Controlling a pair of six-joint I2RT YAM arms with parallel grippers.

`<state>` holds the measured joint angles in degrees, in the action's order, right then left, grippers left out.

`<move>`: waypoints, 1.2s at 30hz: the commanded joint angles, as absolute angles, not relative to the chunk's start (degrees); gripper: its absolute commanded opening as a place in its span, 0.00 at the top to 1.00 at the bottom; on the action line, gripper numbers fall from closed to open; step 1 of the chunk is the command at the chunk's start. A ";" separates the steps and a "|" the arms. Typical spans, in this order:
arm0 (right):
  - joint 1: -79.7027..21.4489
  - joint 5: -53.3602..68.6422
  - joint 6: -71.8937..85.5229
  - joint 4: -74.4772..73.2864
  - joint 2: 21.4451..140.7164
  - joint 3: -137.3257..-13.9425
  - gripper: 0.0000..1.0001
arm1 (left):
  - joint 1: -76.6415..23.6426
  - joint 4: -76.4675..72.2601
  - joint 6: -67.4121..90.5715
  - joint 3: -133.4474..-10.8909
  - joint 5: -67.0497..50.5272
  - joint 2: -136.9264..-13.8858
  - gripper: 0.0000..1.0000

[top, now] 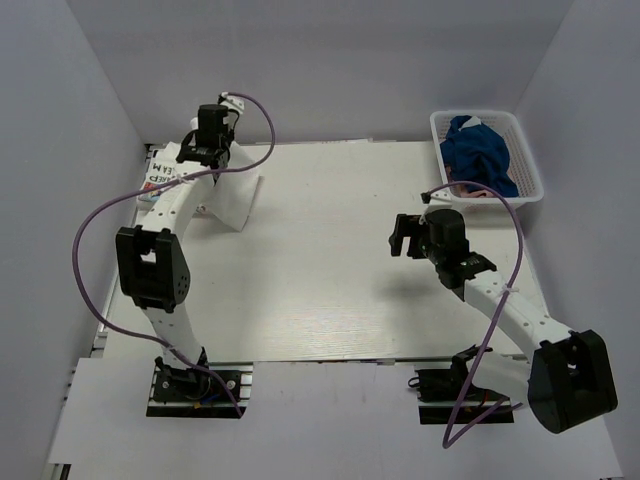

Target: Fold and stack the t-shirts

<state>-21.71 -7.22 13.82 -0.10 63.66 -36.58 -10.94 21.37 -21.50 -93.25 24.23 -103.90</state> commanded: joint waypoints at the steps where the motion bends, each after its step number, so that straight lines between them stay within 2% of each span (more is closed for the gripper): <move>1: -21.53 -8.44 12.57 1.32 64.51 -37.70 0.10 | -8.36 22.14 -25.04 -100.97 25.84 -105.46 1.00; 5: -21.53 -7.65 12.39 2.37 64.78 -37.79 0.10 | -6.77 25.48 -25.05 -107.03 22.60 -106.70 1.00; 10: -21.53 -7.65 12.66 3.52 65.21 -37.62 0.10 | -5.72 27.77 -25.05 -110.74 24.17 -107.23 1.00; 20: -21.36 -5.80 12.66 2.99 65.92 -38.23 0.10 | -3.35 24.35 -25.05 -108.54 22.41 -105.91 1.00; 36: -21.62 -4.22 12.57 1.23 73.38 -45.61 0.10 | 4.56 20.14 -24.43 -113.28 20.83 -119.17 1.00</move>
<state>-21.65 -4.69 13.06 0.32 72.31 -42.02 3.22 23.81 -24.53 -110.02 21.39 -120.01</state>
